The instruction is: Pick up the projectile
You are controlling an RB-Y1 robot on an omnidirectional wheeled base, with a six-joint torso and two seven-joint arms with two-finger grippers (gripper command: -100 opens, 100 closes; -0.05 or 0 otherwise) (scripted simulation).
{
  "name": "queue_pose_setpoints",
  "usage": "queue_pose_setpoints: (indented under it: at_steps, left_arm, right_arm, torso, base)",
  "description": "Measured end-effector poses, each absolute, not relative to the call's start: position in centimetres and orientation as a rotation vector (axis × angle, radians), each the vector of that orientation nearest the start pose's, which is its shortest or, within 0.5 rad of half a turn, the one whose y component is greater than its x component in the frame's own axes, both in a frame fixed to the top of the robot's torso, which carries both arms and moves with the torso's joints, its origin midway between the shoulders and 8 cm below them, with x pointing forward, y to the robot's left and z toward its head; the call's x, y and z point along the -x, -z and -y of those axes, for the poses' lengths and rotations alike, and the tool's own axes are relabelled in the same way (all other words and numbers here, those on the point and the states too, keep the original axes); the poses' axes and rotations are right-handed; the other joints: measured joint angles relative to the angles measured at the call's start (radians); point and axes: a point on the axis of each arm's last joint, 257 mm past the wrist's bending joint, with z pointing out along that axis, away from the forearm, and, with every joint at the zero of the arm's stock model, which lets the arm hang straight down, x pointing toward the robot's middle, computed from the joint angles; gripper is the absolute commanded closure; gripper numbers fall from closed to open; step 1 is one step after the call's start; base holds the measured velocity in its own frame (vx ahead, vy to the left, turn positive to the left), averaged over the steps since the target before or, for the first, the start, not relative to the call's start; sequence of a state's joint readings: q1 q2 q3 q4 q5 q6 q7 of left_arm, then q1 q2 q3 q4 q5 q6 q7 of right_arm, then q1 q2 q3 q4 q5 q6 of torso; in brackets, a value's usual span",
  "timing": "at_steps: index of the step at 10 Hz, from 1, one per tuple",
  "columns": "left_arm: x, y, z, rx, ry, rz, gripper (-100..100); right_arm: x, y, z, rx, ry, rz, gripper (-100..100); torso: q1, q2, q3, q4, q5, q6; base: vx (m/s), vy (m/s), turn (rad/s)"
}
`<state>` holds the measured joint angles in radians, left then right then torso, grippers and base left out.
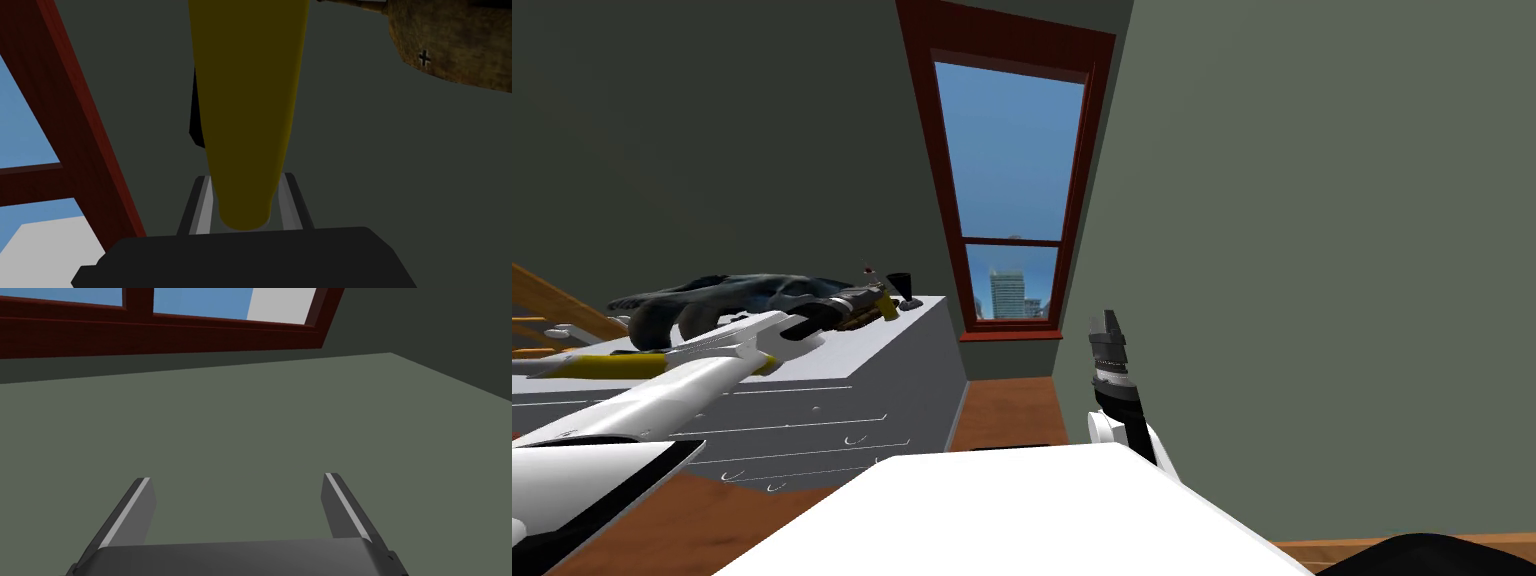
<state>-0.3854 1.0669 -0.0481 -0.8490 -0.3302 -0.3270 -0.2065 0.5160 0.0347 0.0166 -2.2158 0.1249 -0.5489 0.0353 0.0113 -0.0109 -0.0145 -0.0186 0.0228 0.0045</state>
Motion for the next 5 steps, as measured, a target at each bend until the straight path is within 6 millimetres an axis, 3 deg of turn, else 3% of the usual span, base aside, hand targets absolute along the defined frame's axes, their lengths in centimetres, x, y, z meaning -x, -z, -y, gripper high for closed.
queue_pose_setpoints:
  at_steps: [3, 5]
  left_arm:
    - [-56.8, 6.4, -61.5, 0.148, -0.051, -1.528, 100]
    - [-55.9, 6.6, -60.7, 0.13, -0.038, -1.525, 100]
  right_arm:
    - [-35.0, 0.1, 26.4, -0.613, -1.2, -0.691, 0]
    - [-35.0, 0.1, 26.4, -0.613, -1.2, -0.691, 0]
  torso:
    - [0.002, -0.008, -0.007, -0.007, 0.007, -0.001]
    - [0.002, -0.006, -0.007, -0.009, 0.01, 0.002]
  base:
    - [0.117, 0.018, 0.091]
    - [0.023, 0.007, -0.017]
